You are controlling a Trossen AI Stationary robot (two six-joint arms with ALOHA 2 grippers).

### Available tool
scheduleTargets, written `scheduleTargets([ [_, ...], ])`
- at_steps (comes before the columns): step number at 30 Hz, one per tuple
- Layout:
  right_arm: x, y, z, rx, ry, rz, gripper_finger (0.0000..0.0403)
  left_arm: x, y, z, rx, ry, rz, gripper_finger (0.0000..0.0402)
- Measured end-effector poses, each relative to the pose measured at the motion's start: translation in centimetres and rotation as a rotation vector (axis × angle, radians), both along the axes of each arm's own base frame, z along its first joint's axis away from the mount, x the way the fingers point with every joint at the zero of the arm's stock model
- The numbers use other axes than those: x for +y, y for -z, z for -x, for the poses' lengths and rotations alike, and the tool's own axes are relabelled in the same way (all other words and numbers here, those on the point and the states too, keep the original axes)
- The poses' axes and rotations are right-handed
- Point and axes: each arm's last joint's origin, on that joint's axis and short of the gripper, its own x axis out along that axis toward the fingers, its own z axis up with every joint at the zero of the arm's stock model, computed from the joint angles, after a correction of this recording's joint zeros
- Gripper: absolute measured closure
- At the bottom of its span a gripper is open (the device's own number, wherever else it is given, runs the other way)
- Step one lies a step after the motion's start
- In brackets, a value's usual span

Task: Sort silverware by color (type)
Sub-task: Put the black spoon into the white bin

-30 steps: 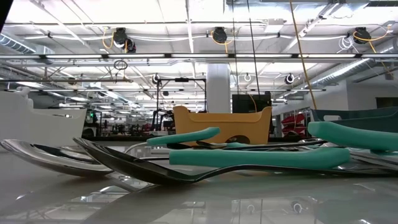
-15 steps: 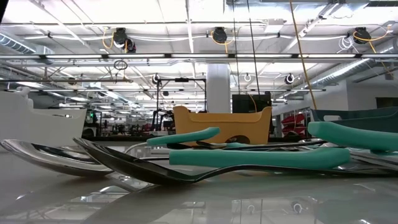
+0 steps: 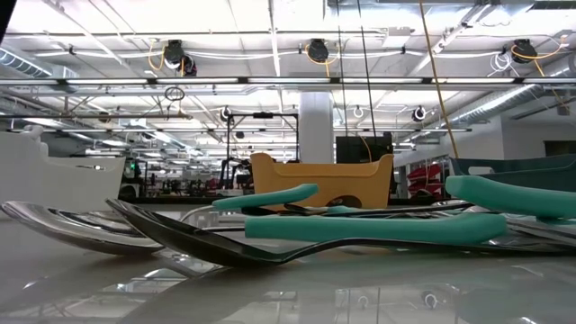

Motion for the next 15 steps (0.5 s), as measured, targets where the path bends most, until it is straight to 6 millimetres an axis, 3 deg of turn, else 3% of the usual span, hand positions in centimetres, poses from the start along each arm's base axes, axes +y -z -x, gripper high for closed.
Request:
scheduleTargets([
  [8, 0.4, -1.9, -0.5, -0.134, -0.025, 0.125, 0.0402, 2.4, -1.7, -0.7, -0.229, 0.028, 0.015, 0.0245],
  [15, 1.0, -2.9, -1.6, -0.238, -0.059, 0.195, 0.0402, 3.4, -1.7, -1.7, -0.349, 0.003, -0.018, 0.0245],
])
